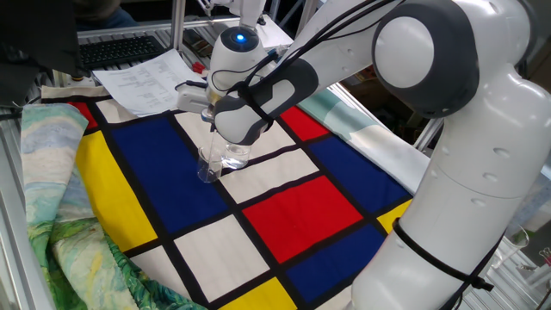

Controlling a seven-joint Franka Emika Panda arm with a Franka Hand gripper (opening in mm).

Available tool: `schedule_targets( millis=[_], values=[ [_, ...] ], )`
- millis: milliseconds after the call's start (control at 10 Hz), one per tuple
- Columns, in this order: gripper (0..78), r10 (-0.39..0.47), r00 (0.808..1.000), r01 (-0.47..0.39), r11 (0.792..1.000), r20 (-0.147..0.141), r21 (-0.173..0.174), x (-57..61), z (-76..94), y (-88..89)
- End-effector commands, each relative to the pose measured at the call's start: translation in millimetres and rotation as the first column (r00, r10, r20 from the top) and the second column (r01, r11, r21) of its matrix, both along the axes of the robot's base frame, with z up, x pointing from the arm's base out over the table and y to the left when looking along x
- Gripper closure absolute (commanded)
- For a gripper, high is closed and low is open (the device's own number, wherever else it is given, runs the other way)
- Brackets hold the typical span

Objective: Transfer liquid using a dropper

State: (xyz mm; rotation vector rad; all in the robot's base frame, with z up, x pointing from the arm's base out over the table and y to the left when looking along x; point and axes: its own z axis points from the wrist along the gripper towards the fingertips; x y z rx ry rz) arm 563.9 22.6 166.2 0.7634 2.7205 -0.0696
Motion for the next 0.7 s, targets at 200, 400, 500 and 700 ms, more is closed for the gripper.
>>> schedule_targets(
  millis=[200, 400, 500, 700],
  values=[
    [76.4, 0.051, 0.996, -0.053, 0.998, -0.080, -0.026, -4.1, 49.0, -12.5],
    [76.4, 0.057, 0.995, -0.059, 0.998, -0.087, -0.024, -2.4, 52.6, -13.6],
    [76.4, 0.060, 0.994, -0.062, 0.998, -0.089, -0.025, -1.2, 57.7, -15.5],
    [76.4, 0.071, 0.992, -0.074, 0.997, -0.105, -0.026, -1.2, 65.6, -18.9]
  ],
)
